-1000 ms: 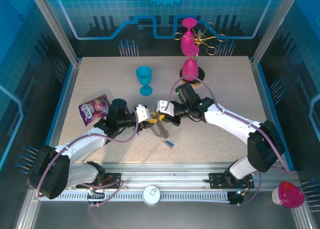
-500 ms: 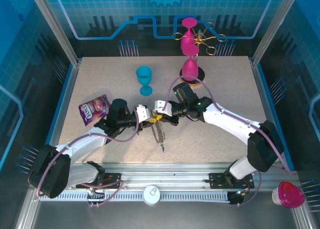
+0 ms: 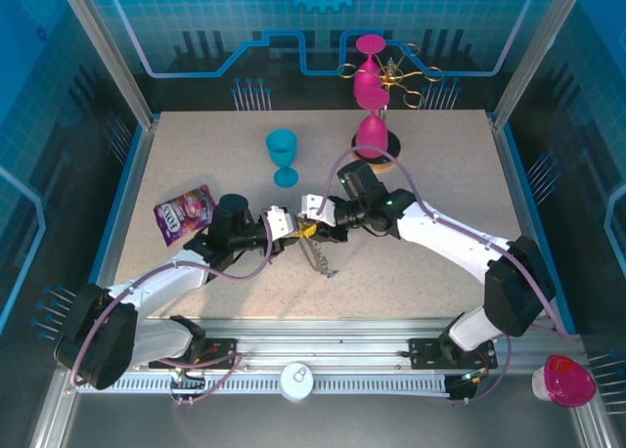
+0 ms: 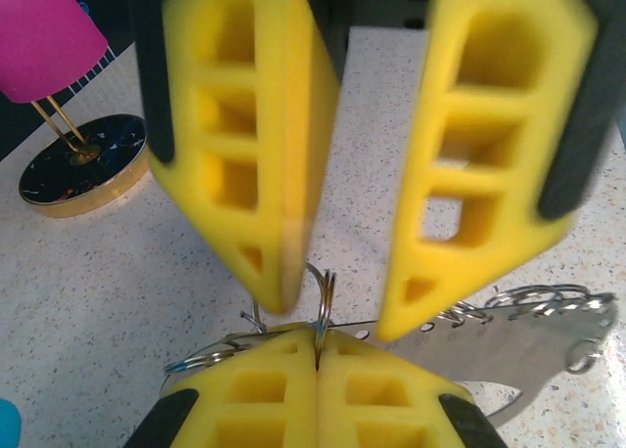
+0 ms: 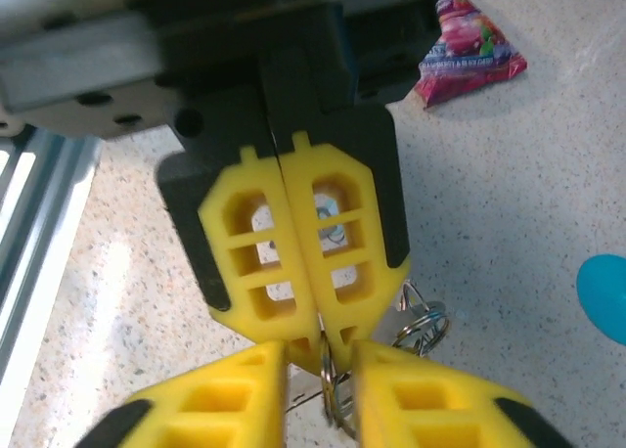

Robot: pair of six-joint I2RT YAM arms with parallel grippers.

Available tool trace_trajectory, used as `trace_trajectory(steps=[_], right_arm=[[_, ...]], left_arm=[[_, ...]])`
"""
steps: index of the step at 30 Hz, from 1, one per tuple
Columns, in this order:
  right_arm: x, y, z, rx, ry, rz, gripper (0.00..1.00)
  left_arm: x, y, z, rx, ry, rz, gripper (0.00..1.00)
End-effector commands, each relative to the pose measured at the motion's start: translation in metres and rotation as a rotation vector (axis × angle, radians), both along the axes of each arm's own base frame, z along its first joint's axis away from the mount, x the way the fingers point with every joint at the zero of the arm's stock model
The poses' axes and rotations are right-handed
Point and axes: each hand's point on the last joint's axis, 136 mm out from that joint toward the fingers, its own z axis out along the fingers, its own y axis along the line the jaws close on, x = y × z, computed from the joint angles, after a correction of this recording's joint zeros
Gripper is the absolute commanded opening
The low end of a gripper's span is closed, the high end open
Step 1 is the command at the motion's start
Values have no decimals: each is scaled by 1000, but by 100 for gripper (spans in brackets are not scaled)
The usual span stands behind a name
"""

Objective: Put the keys on the keyring

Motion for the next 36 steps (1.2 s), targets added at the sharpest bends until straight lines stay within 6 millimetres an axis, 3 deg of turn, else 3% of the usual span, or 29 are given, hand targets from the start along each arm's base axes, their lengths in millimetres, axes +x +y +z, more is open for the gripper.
trace_trajectory(steps=[1, 6, 12, 27, 31, 36], right_arm=[[-1, -12, 29, 110, -29, -17, 30], [-8, -23, 17, 103, -98, 10, 28], [-11, -14, 9, 138, -115, 41, 23], [-14, -4, -3, 130, -119, 72, 23], [-13, -10, 3, 145, -160, 41, 22], [-21, -26, -6, 157, -198, 1, 19]], left_arm=[[-3, -2, 10, -18, -63, -19, 0], [-9, -4, 15, -50, -89, -47, 0], [-18, -5, 19, -74, -116, -85, 0], [-24, -8, 22, -109, -127, -121, 0], [-22, -8, 20, -103, -118, -110, 0], [-22, -9, 20, -108, -113, -112, 0]])
